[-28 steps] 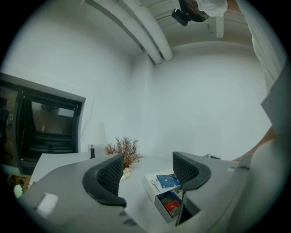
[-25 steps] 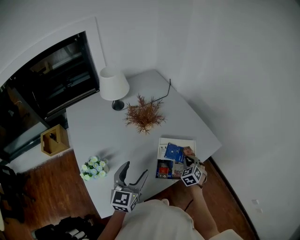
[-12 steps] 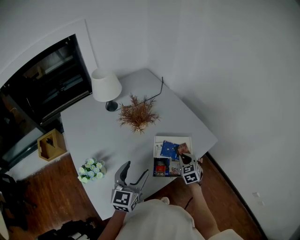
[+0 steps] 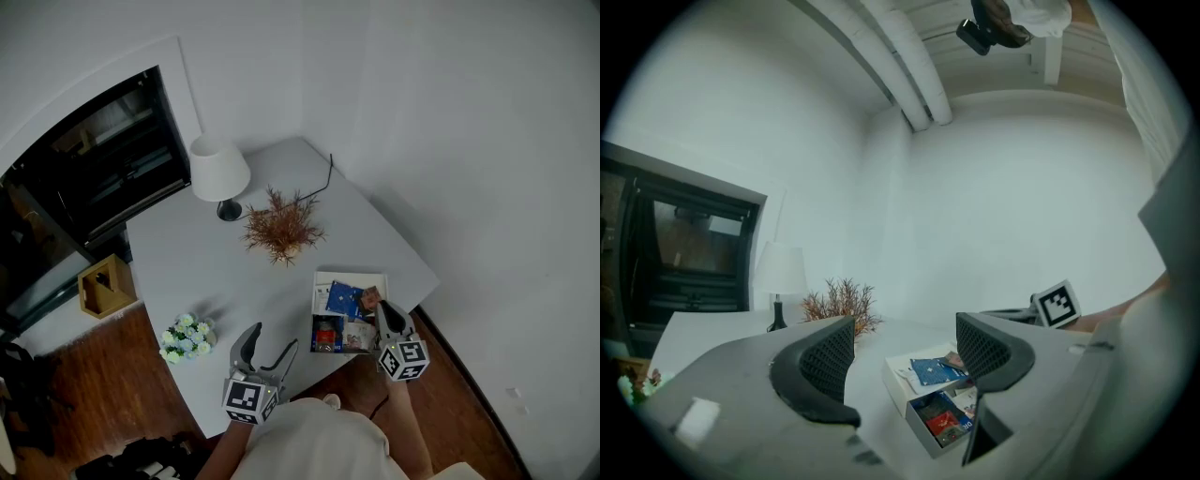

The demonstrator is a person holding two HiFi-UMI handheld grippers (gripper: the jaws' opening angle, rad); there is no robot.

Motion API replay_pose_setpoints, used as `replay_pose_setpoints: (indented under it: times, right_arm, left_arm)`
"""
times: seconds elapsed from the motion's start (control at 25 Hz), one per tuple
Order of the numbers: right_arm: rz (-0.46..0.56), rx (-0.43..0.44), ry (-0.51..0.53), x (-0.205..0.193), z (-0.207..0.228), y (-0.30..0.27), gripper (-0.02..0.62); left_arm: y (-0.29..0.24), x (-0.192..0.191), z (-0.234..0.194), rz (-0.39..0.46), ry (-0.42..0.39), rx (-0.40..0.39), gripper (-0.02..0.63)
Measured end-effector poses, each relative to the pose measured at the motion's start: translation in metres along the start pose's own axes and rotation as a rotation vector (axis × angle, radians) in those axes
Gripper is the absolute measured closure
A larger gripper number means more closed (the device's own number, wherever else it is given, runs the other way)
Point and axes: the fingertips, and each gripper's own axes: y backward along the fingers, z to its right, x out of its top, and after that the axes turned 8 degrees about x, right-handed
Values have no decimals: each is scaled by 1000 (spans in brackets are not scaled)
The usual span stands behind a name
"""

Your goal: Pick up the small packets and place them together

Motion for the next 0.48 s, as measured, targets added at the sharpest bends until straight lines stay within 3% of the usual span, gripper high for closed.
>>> replay_pose_setpoints:
  times: [0.08,0.16,0.24,0.32,0.4,0.48]
  right_arm:
    - [246,56,-130,54,-10,27,551]
    - [489,50,-222,102,-6,61,551]
    - [618,21,-258,131,3,87,551]
    - [649,46,-242,146,4,100,555]
    - [652,224,-225,157,-14,107,587]
    - [734,448,-256,171,-34,118,592]
  left_arm:
    - [-1,0,0,0,0,-4,279]
    - [-2,0,0,0,2,-10,279]
    - [-5,0,3,2,10,-21,279]
    - [-8,1,6,5,14,-35,279]
    - [-10,3,11,9,15,-48,279]
    - [-11,6,15,14,16,-60,279]
